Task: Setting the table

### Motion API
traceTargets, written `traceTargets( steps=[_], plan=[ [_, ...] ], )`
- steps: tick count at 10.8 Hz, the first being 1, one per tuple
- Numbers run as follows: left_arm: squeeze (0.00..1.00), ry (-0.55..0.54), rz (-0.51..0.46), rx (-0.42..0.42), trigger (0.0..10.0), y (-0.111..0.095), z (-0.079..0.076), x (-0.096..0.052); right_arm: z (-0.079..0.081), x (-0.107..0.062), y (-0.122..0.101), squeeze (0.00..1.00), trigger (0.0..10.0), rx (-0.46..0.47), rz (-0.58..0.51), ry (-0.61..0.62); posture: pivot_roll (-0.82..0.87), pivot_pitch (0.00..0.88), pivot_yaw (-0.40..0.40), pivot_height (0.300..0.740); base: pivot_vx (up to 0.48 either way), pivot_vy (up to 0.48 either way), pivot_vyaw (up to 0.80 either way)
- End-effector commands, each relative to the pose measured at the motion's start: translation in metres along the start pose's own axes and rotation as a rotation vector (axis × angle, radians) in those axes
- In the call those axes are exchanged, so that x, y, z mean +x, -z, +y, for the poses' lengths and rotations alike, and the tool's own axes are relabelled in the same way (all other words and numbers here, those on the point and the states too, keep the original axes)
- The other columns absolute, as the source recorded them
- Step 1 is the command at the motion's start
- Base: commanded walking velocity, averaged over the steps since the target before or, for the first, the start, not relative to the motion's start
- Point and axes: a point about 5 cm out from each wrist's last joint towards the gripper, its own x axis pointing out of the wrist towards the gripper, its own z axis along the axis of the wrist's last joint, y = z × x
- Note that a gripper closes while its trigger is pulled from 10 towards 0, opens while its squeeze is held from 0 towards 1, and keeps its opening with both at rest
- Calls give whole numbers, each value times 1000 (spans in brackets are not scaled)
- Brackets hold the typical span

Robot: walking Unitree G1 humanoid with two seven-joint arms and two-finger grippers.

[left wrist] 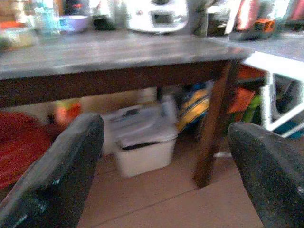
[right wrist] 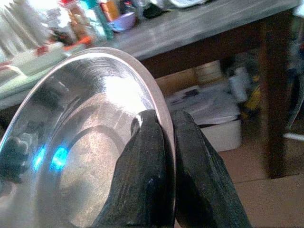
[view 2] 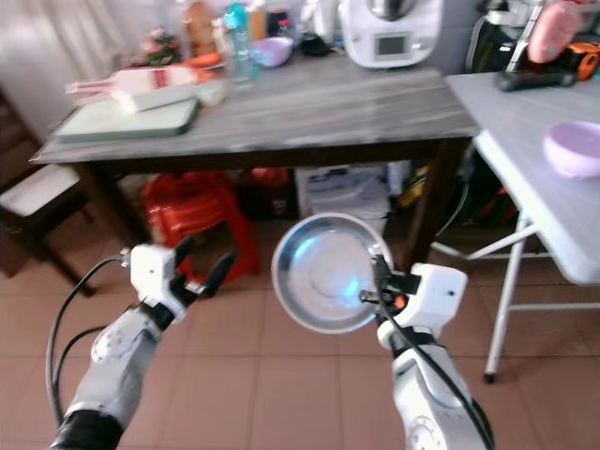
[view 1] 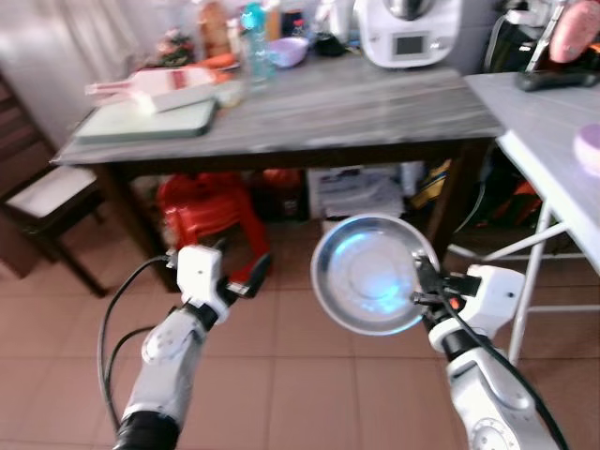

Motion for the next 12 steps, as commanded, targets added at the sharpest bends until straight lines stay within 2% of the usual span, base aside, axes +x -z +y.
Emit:
traceTargets(
  steps=[1,5,6,7,8,9,10,12],
  plan=[
    [0,-3,-4,31,10000,-5,6,-1,5,2,-5,0,10000,8,-33,-16,-27,0,93,740,341,0,0],
    [0,3,1,31,10000,-5,2,0,4,2,-7,0,10000,2,-38,-15,-23,0,94,740,347,0,0],
    [0,20,-8,55,10000,-8,0,1,2,2,-9,0,10000,-6,-42,-12,-26,0,95,740,349,0,0],
    [0,-13,-11,88,10000,-10,4,-1,0,2,-11,0,10000,-8,-53,3,-29,0,95,740,349,0,0],
    [0,-91,1,121,10000,-9,17,-10,-2,-2,-10,0,10000,-10,-53,14,-29,0,99,740,345,0,0],
    [0,-116,13,137,10000,-8,22,-17,-4,-4,-9,0,10000,-9,-51,24,-29,0,102,740,345,0,0],
    [0,-149,33,154,10000,-4,29,-30,-6,-7,-8,0,10000,-11,-52,39,-28,0,107,740,341,0,0],
    [0,-161,73,171,10000,2,31,-51,-7,-6,-12,0,10000,-16,-76,42,-21,0,111,740,341,0,222]
  ],
)
